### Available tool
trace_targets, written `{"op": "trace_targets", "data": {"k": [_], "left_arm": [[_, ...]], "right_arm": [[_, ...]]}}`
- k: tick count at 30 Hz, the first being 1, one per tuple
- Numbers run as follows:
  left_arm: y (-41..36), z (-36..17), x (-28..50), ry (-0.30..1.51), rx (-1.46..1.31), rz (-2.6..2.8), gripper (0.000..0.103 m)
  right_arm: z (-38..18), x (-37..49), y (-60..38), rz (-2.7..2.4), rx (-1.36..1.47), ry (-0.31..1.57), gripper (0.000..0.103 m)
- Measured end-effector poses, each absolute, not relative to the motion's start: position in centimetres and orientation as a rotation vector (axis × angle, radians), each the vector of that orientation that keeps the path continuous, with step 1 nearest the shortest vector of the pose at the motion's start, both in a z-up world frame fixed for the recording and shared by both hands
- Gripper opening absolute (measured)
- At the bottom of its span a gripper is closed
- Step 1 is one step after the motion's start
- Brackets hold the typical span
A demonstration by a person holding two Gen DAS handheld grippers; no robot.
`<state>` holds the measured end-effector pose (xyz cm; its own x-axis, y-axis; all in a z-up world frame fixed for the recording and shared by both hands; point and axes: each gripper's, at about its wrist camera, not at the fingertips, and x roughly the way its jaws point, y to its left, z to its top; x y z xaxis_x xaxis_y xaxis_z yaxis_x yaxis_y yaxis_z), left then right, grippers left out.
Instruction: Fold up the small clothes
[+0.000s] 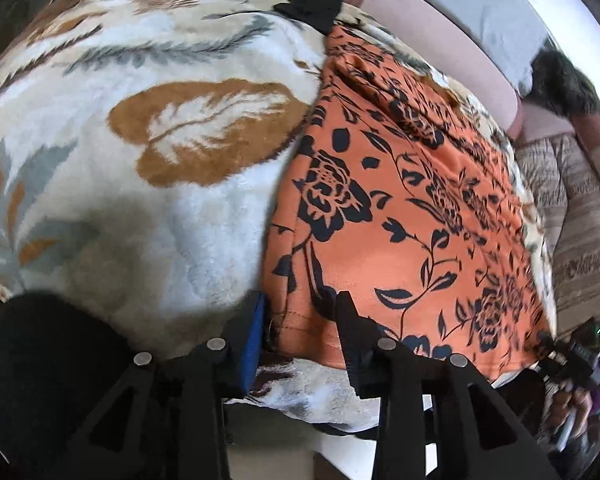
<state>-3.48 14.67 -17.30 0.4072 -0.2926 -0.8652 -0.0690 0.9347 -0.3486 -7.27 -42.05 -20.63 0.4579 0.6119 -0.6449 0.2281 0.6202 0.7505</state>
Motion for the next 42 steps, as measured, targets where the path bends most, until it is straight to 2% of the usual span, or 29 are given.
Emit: {"op": "trace_targets", "data": {"k": [1, 5, 7, 9, 11, 13, 16, 17, 19, 21, 22, 23, 24, 25, 33, 37, 42], "left_arm": [[14.4, -17.8, -3.2, 1.163, -0.336, -0.153, 0.008], [15.4, -17.2, -3.0, 1.173, -0.395, -0.169, 0.007], [15.5, -14.8, -4.0, 1.099, -0.39, -0.19, 0.007], [15.2, -12.8, -4.3, 1.044, -0.356, -0.201, 0.007], [15.4, -13.8, -3.8, 1.064, -0.348, -0.193, 0.007], [16.1, -17.9, -2.9, 1.197, -0.39, -0.139, 0.007], [16.2, -17.9, -3.1, 1.178, -0.407, -0.139, 0.009], [16.2, -17.6, -3.1, 1.169, -0.399, -0.14, 0.014], [16.2, -17.7, -3.1, 1.182, -0.408, -0.132, 0.021], [16.2, -17.8, -3.1, 1.18, -0.427, -0.139, 0.026], [16.0, -17.8, -3.2, 1.177, -0.417, -0.136, 0.026], [15.7, -17.7, -3.4, 1.175, -0.383, -0.13, 0.014], [15.5, -17.7, -3.4, 1.175, -0.356, -0.136, 0.007], [15.5, -17.5, -3.2, 1.175, -0.352, -0.15, 0.007], [15.7, -18.0, -2.0, 1.204, -0.395, -0.144, 0.007], [15.4, -13.7, -1.0, 1.106, -0.422, -0.214, 0.007], [14.1, -5.5, 6.2, 0.876, -0.381, -0.311, 0.007]], "right_arm": [[-20.5, -7.4, -42.1, 0.285, 0.902, 1.095, 0.03], [-20.7, -7.2, -42.0, 0.288, 0.9, 1.11, 0.023], [-19.8, -7.5, -42.1, 0.303, 0.916, 1.073, 0.015], [-18.2, -7.8, -42.3, 0.327, 0.91, 1.017, 0.014], [-17.5, -7.8, -42.6, 0.329, 0.908, 0.992, 0.014], [-18.8, -7.6, -43.1, 0.303, 0.93, 1.016, 0.014], [-21.4, -7.6, -43.4, 0.26, 0.988, 1.096, 0.017], [-21.2, -7.8, -43.4, 0.258, 0.972, 1.081, 0.017], [-21.0, -7.7, -43.4, 0.269, 0.983, 1.08, 0.026], [-21.2, -7.6, -43.5, 0.255, 0.984, 1.084, 0.029], [-21.3, -7.6, -43.6, 0.251, 0.991, 1.086, 0.029], [-21.2, -7.6, -43.4, 0.249, 0.976, 1.088, 0.028], [-20.9, -7.6, -43.2, 0.244, 0.956, 1.092, 0.02], [-20.6, -7.7, -43.0, 0.239, 0.934, 1.096, 0.008], [-19.5, -6.6, -42.2, 0.277, 0.93, 1.083, 0.007], [-18.1, -5.0, -42.1, 0.325, 0.971, 1.052, 0.007], [-12.6, 1.6, -43.2, 0.416, 0.974, 0.912, 0.007]]}}
